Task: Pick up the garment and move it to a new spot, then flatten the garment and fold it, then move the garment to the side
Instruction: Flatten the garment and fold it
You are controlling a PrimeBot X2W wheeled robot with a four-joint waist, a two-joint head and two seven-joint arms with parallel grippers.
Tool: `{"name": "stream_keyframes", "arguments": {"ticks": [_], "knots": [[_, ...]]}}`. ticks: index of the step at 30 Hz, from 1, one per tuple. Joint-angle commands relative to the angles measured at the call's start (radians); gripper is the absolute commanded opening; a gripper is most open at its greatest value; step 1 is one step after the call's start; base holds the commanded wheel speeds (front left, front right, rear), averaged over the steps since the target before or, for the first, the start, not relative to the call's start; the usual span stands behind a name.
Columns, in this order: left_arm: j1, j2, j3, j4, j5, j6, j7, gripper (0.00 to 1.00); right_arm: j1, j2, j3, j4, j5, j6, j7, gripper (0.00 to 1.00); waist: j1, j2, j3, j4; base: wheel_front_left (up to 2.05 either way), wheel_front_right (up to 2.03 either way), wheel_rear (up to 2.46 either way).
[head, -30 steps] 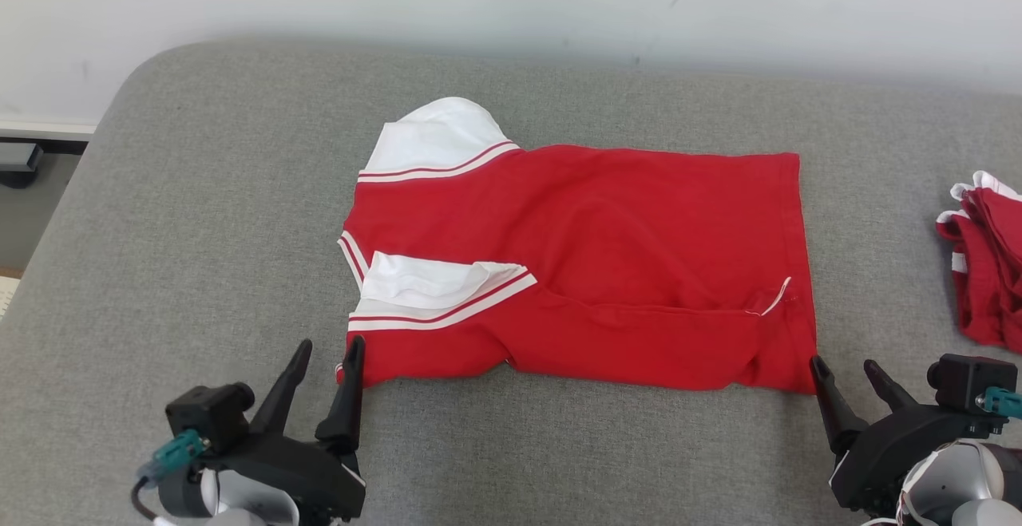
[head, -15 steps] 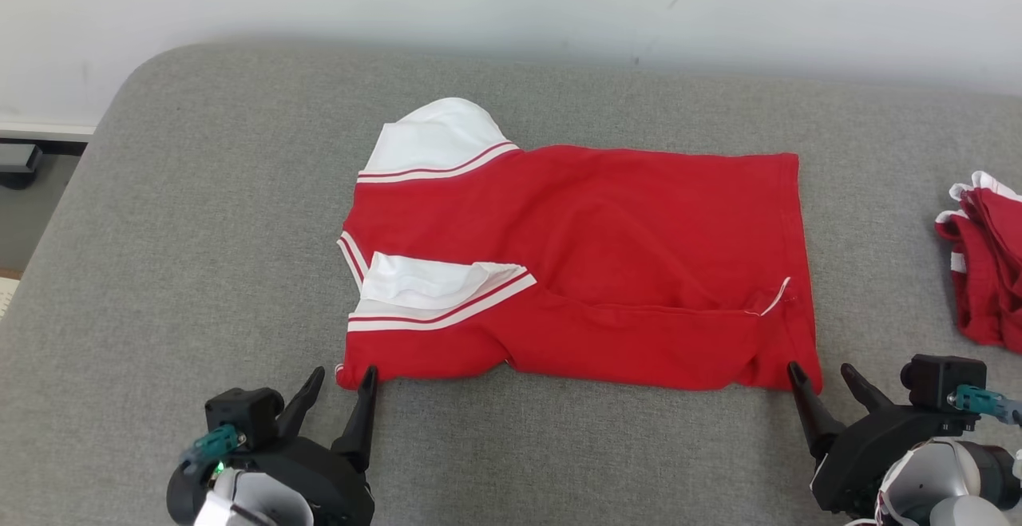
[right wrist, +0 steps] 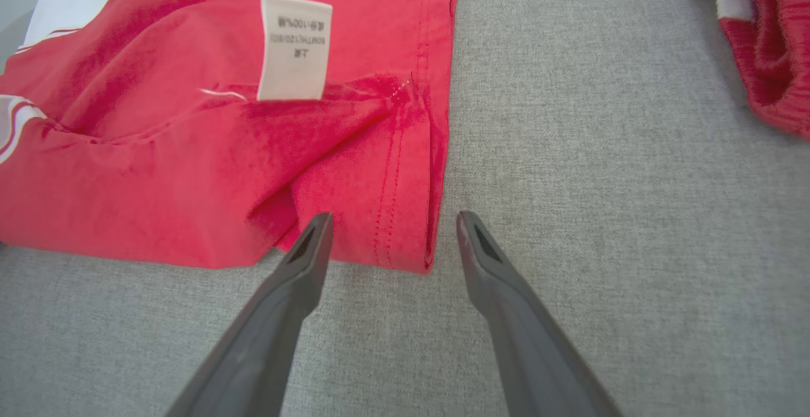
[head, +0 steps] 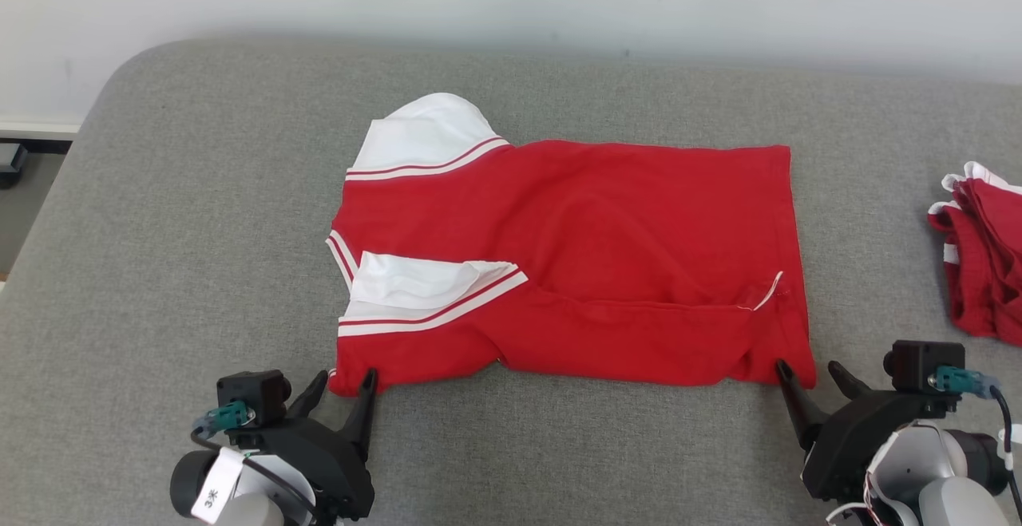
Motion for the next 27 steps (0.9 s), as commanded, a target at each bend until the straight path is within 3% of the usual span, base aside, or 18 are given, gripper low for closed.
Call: {"name": "stream_keyframes", "arguments": {"ticks": [1,3,5,7,9,13,14,16,17,18,19,22,24,27], "knots": [[-0.015,0.001,-0.001,0.010,-0.007,-0.004,0.003,0.89,-0.018,-0.003,0.003,0.007,0.004,0.000,0.006,1.00,0.0000,0.0000,0.002,-0.002,0.00,0.00,0.00],[-0.022,0.000,-0.001,0.020,-0.010,-0.007,0.001,0.83,-0.026,-0.003,0.003,0.018,0.003,0.000,0.010,1.00,0.0000,0.0000,0.006,-0.003,0.00,0.00,0.00],[-0.026,-0.002,-0.002,0.030,-0.012,-0.008,-0.001,0.83,-0.038,-0.002,0.005,0.030,-0.005,0.000,0.021,1.00,0.0000,0.0000,0.008,-0.004,0.00,0.00,0.00],[-0.032,-0.005,-0.005,0.040,-0.013,-0.013,0.002,0.73,-0.049,-0.003,0.007,0.038,-0.005,0.000,0.029,1.00,0.0000,0.0000,0.011,-0.004,0.00,0.00,0.00],[-0.038,-0.007,-0.006,0.049,-0.017,-0.016,0.001,0.49,-0.057,-0.003,0.008,0.045,-0.001,0.000,0.039,1.00,0.0000,0.0000,0.012,-0.004,0.00,0.00,0.00],[-0.045,-0.011,-0.008,0.065,-0.021,-0.018,-0.005,0.36,-0.070,-0.003,0.018,0.049,0.013,0.000,0.051,1.00,0.0000,0.0000,0.015,-0.005,0.00,0.00,0.00],[-0.047,-0.012,-0.009,0.068,-0.022,-0.020,-0.005,0.32,-0.071,-0.003,0.019,0.050,0.015,0.000,0.052,0.93,0.0000,0.0000,0.016,-0.005,0.00,0.00,0.00],[-0.051,-0.012,-0.011,0.075,-0.023,-0.023,-0.007,0.25,-0.073,-0.003,0.021,0.051,0.014,0.000,0.059,0.69,0.0000,0.0000,0.017,-0.004,0.00,0.00,0.00],[-0.053,-0.012,-0.011,0.078,-0.024,-0.024,-0.007,0.15,-0.073,-0.003,0.020,0.052,0.014,0.000,0.061,0.50,0.0000,0.0000,0.017,-0.004,0.00,0.00,0.00],[-0.055,-0.013,-0.012,0.082,-0.025,-0.023,-0.006,0.06,-0.072,-0.003,0.019,0.053,0.013,0.000,0.063,0.43,0.0000,0.0000,0.017,-0.004,0.00,0.00,0.00],[-0.056,-0.013,-0.012,0.085,-0.027,-0.024,-0.007,0.00,-0.070,-0.003,0.019,0.053,0.011,0.000,0.065,0.38,0.0000,0.0000,0.017,-0.004,0.00,0.00,0.00],[-0.059,-0.014,-0.014,0.094,-0.033,-0.033,-0.006,0.00,-0.064,-0.003,0.015,0.050,0.010,0.000,0.068,0.24,0.0000,0.0000,0.017,-0.005,0.00,0.00,0.00],[-0.061,-0.014,-0.015,0.100,-0.035,-0.033,-0.007,0.00,-0.060,-0.003,0.013,0.051,0.011,0.000,0.073,0.00,0.0000,0.0000,0.017,-0.006,0.00,0.00,0.00],[-0.061,-0.016,-0.015,0.105,-0.040,-0.037,-0.011,0.00,-0.058,-0.003,0.011,0.049,0.013,0.000,0.081,0.00,0.0000,0.0000,0.017,-0.007,0.00,0.00,0.00]]}}
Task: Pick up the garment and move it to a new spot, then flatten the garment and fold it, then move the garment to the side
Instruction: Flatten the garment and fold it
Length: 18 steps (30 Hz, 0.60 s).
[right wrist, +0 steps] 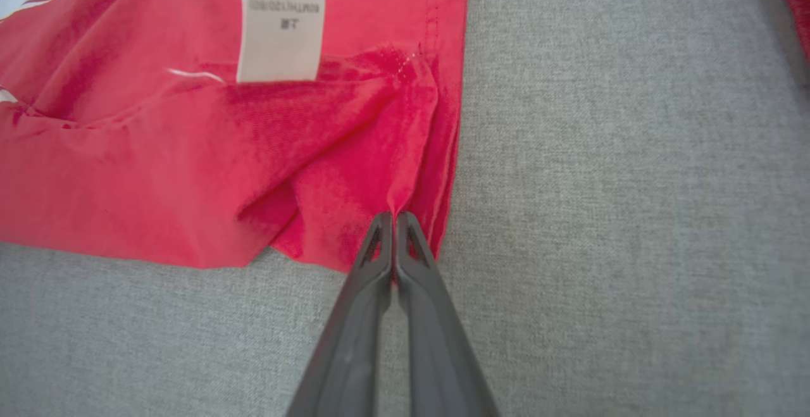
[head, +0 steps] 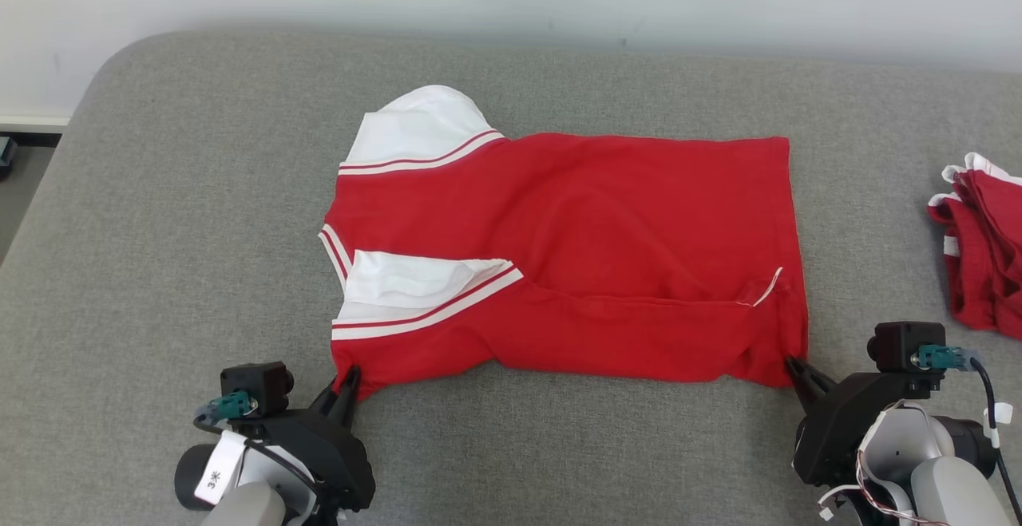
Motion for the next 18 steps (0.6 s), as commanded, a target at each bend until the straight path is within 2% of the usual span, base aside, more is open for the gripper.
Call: {"name": "stream_keyframes", "arguments": {"ticks": [1,11,18], "knots": [[-0.007,0.004,0.001,0.006,-0.014,-0.002,-0.006,0.00,0.004,-0.003,-0.007,-0.004,0.009,0.000,0.003,0.00,0.0000,-0.0001,0.000,-0.001,0.00,0.00,0.00],[0.030,0.020,0.024,-0.010,-0.036,0.009,-0.034,0.00,0.053,-0.002,0.002,-0.067,0.060,0.000,0.033,0.00,0.0000,-0.0001,-0.012,0.005,0.00,0.00,0.00],[0.059,0.038,0.036,-0.030,-0.056,0.019,-0.029,0.00,0.137,-0.005,0.048,-0.195,0.127,0.000,0.113,0.00,0.0000,-0.0001,-0.019,0.008,0.00,0.00,0.00]]}}
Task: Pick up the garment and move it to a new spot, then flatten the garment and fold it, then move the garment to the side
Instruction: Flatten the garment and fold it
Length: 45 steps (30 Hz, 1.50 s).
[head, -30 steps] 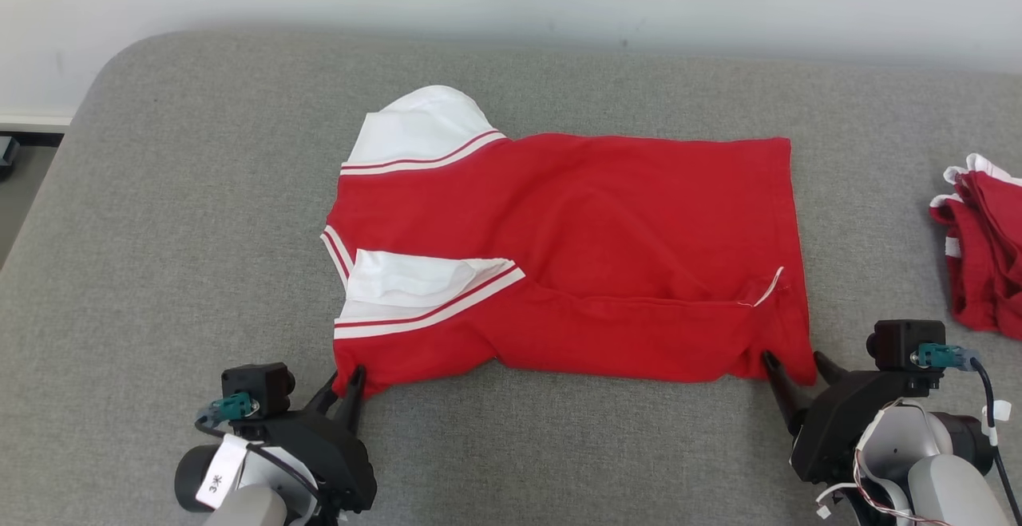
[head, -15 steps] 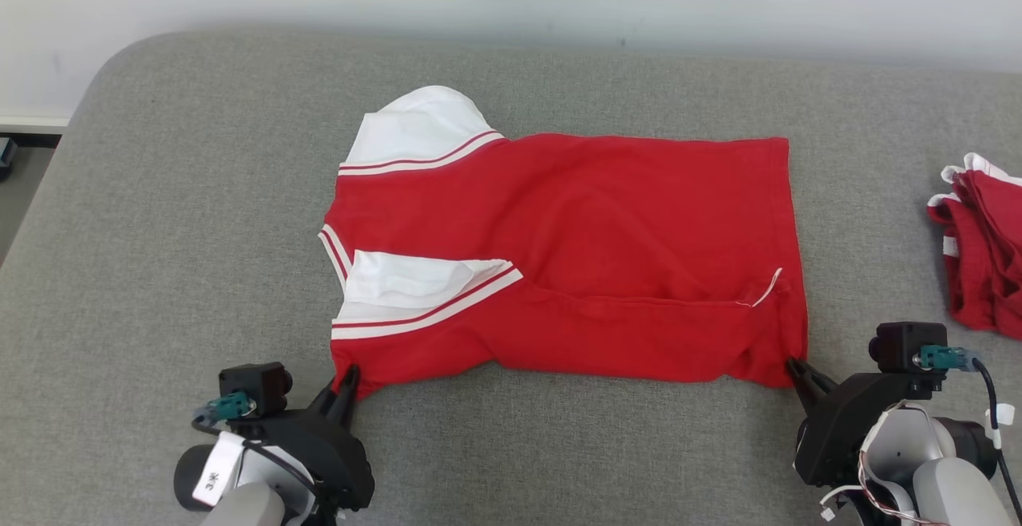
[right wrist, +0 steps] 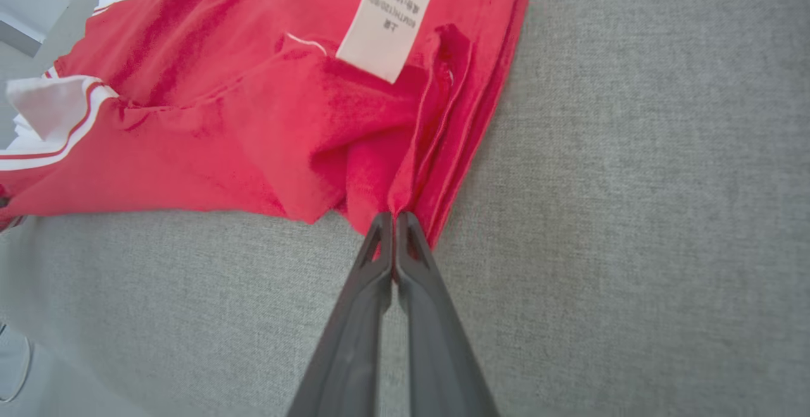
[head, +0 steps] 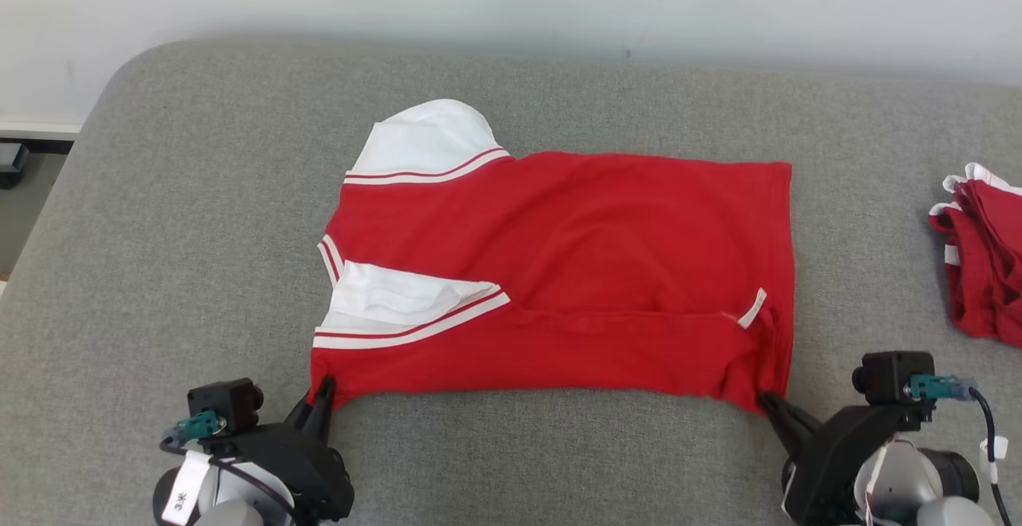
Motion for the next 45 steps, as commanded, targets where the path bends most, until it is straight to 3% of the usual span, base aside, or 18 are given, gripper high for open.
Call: {"name": "stream_keyframes", "arguments": {"ticks": [1,11,21,43,44,45], "knots": [[0.017,0.014,0.005,-0.003,-0.007,0.002,-0.002,0.00,0.017,-0.006,-0.001,-0.015,0.003,0.000,0.012,0.00,0.0000,-0.0001,-0.001,0.000,0.00,0.00,0.00],[0.071,0.044,0.016,-0.044,-0.032,0.028,0.033,0.00,0.136,-0.080,0.009,-0.125,-0.009,0.000,0.143,0.00,0.0000,-0.0001,-0.016,-0.015,0.00,0.00,0.00],[0.165,0.088,0.030,-0.136,-0.068,0.072,0.094,0.00,0.183,-0.083,-0.017,-0.137,-0.044,0.000,0.176,0.00,0.0000,-0.0001,-0.027,-0.011,0.00,0.00,0.00],[0.276,0.152,0.034,-0.299,-0.097,0.132,0.172,0.00,0.281,-0.087,-0.021,-0.201,0.016,0.000,0.268,0.00,0.0000,-0.0001,-0.020,-0.019,0.00,0.00,0.00],[0.278,0.155,0.034,-0.302,-0.095,0.134,0.172,0.28,0.276,-0.087,-0.025,-0.200,0.007,0.000,0.258,0.00,0.0000,-0.0001,-0.019,-0.018,0.00,0.00,0.00],[0.279,0.157,0.033,-0.305,-0.092,0.135,0.171,1.00,0.272,-0.086,-0.027,-0.194,0.001,0.000,0.251,1.00,0.0000,-0.0001,-0.018,-0.018,0.00,0.00,0.00]]}}
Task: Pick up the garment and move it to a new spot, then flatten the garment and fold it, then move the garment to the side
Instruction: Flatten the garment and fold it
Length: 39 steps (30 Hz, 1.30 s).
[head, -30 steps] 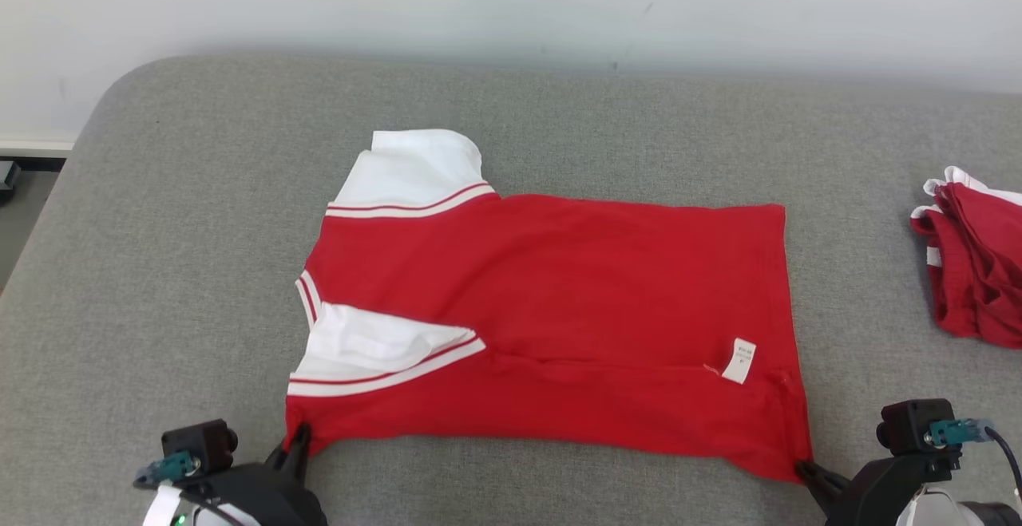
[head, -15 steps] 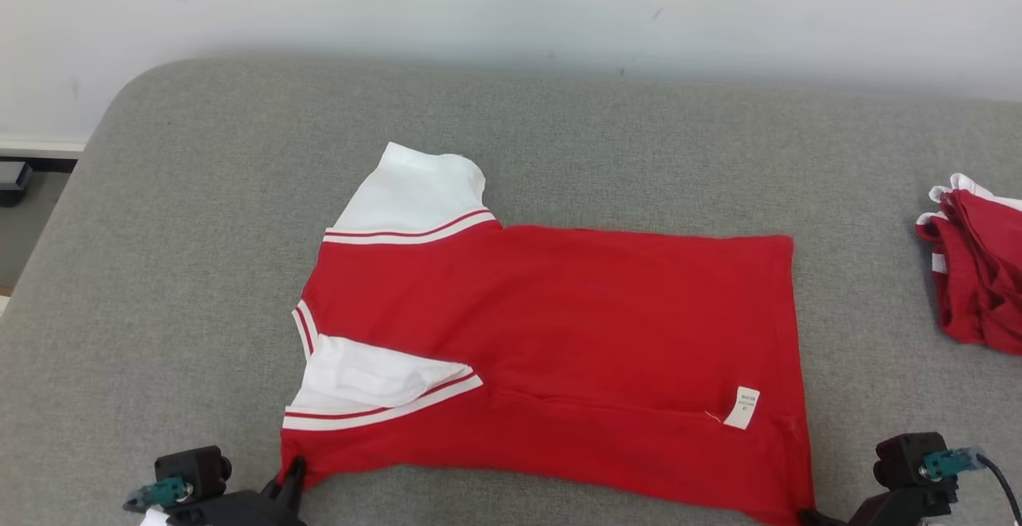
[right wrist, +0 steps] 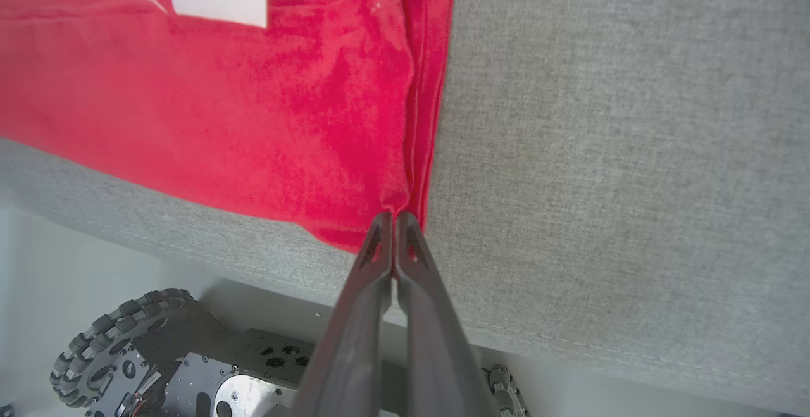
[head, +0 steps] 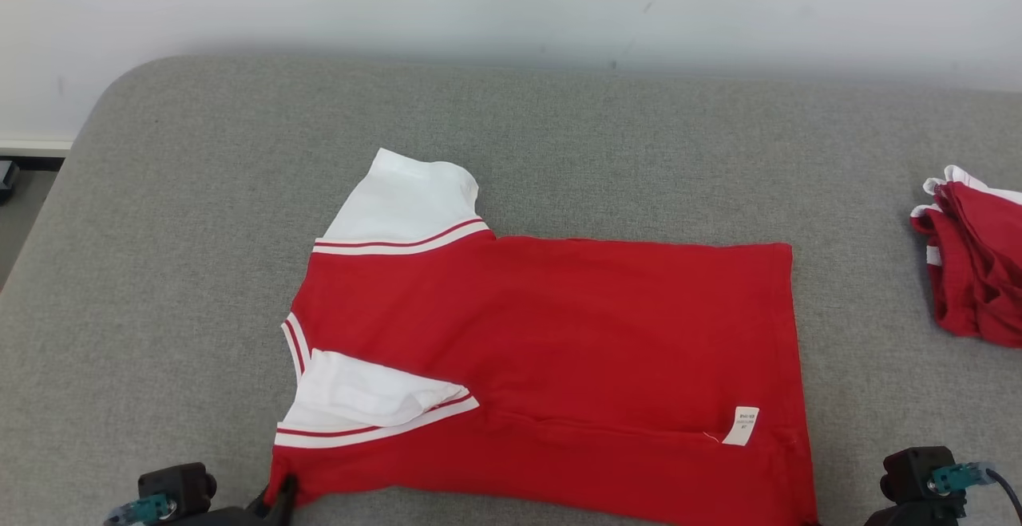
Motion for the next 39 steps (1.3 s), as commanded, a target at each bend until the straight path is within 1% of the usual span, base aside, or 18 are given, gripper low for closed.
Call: {"name": "stream_keyframes", "arguments": {"ticks": [1,4,9,14,17,20,24,28,36,39], "knots": [[0.013,0.012,0.003,0.000,0.004,0.004,0.000,1.00,0.000,-0.002,-0.005,0.004,-0.006,0.000,-0.003,1.00,0.0000,0.0000,0.001,0.001,0.00,0.00,0.00],[0.017,0.009,0.003,0.000,-0.004,0.010,0.011,1.00,-0.010,0.003,-0.007,0.013,-0.014,0.000,-0.023,1.00,0.0000,0.0000,0.000,0.003,0.00,0.00,0.00],[0.021,0.025,0.014,-0.025,-0.006,-0.006,-0.019,1.00,-0.025,0.000,-0.010,0.005,-0.019,0.000,-0.079,1.00,0.0000,0.0000,-0.016,0.009,0.00,0.00,0.00],[0.023,0.036,0.039,-0.063,0.006,-0.003,-0.093,1.00,-0.016,-0.019,-0.006,-0.017,-0.029,0.000,-0.134,1.00,0.0000,0.0000,-0.038,0.013,0.00,0.00,0.00],[0.027,0.042,0.054,-0.091,0.025,0.005,-0.151,1.00,-0.009,-0.001,-0.031,-0.026,-0.032,0.000,-0.169,1.00,0.0000,0.0000,-0.061,0.014,0.00,0.00,0.00],[0.032,0.036,0.067,-0.125,0.031,0.007,-0.212,1.00,-0.015,0.014,-0.042,-0.035,-0.045,0.000,-0.216,1.00,0.0000,0.0000,-0.081,0.015,0.00,0.00,0.00],[0.019,0.038,0.072,-0.167,0.062,0.014,-0.263,1.00,-0.037,0.038,-0.046,-0.028,-0.058,0.000,-0.297,1.00,0.0000,0.0000,-0.105,0.016,0.00,0.00,0.00],[-0.014,0.031,0.058,-0.195,0.099,0.005,-0.297,1.00,-0.061,0.056,-0.038,-0.010,-0.041,0.000,-0.398,1.00,0.0000,0.0000,-0.121,0.022,0.00,0.00,0.00],[-0.055,-0.015,0.071,-0.198,0.147,0.031,-0.323,1.00,-0.106,0.074,-0.028,0.058,-0.067,0.000,-0.638,1.00,0.0000,0.0000,-0.148,0.024,0.00,0.00,0.00],[-0.057,-0.032,0.070,-0.195,0.152,0.022,-0.327,1.00,-0.120,0.077,-0.028,0.083,-0.084,0.000,-0.717,1.00,0.0000,0.0000,-0.157,0.018,0.00,0.00,0.00]]}}
